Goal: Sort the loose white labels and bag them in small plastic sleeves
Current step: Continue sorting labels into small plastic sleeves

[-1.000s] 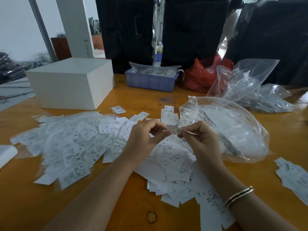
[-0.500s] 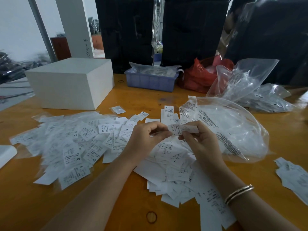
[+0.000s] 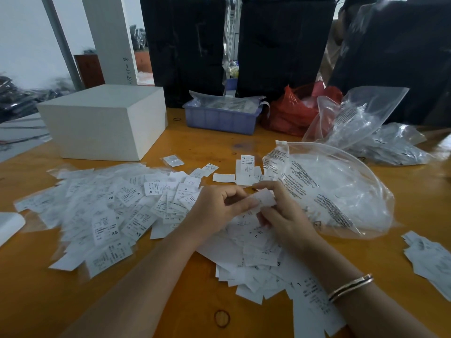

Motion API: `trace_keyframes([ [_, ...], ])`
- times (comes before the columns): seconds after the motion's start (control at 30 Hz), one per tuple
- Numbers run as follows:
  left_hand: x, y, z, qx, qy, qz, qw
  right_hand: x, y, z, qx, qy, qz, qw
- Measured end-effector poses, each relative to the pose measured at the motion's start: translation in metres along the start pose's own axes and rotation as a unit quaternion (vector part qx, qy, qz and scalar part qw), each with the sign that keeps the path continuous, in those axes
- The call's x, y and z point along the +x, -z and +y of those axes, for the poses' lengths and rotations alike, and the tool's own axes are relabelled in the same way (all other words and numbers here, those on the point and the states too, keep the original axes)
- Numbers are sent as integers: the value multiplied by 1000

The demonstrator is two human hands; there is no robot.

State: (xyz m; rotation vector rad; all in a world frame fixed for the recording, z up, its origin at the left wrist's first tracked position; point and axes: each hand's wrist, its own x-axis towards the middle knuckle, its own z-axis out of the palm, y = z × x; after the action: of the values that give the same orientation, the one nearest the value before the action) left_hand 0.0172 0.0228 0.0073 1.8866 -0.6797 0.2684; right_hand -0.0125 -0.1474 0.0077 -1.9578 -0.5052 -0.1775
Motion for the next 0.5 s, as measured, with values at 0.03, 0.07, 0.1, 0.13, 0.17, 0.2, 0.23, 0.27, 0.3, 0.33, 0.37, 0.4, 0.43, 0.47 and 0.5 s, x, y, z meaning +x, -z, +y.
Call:
trace_keyframes([
  [0.03, -1, -1, 0, 2, 0, -10, 1000, 0, -1, -1, -7, -8, -23, 1000],
  [0.07, -1, -2, 0, 1, 0, -16, 1000, 0, -2, -2, -32, -11, -44, 998],
  [0.1, -2, -3, -1, 0, 2, -17, 1000, 0, -3, -3, -69, -9, -63, 996],
  [0.13, -2, -3, -1, 0, 5, -14, 1000, 1, -4, -4, -110, -3, -80, 991],
  [0.17, -2, -3, -1, 2, 9, -8, 1000, 2, -6, -4, -143, 7, -95, 985],
  [0.2, -2, -4, -1, 5, 13, -1, 1000, 2, -7, -3, -164, 16, -106, 981],
  [0.23, -2, -5, 0, 7, 20, 4, 1000, 2, -9, -3, -180, 22, -114, 977],
  [0.27, -1, -6, 1, 5, 28, 5, 1000, 1, -10, -2, -190, 28, -115, 975],
  [0.3, -1, -6, 2, -3, 36, 2, 999, 2, -12, 0, -187, 31, -108, 976],
  [0.33, 0, -6, 3, -16, 42, -4, 999, 3, -12, 2, -171, 32, -94, 980],
  [0.37, 0, -6, 3, -30, 46, -19, 998, 4, -12, 4, -148, 28, -75, 986],
  [0.4, 0, -5, 3, -44, 54, -38, 997, 6, -11, 5, -124, 19, -56, 991],
  [0.43, 0, -5, 3, -60, 65, -57, 994, 7, -10, 7, -103, 10, -47, 993],
  [0.47, -1, -5, 2, -68, 74, -71, 992, 7, -8, 9, -96, 5, -50, 994],
  [0.5, -2, -5, 0, -64, 76, -74, 992, 7, -6, 11, -108, 4, -57, 992],
])
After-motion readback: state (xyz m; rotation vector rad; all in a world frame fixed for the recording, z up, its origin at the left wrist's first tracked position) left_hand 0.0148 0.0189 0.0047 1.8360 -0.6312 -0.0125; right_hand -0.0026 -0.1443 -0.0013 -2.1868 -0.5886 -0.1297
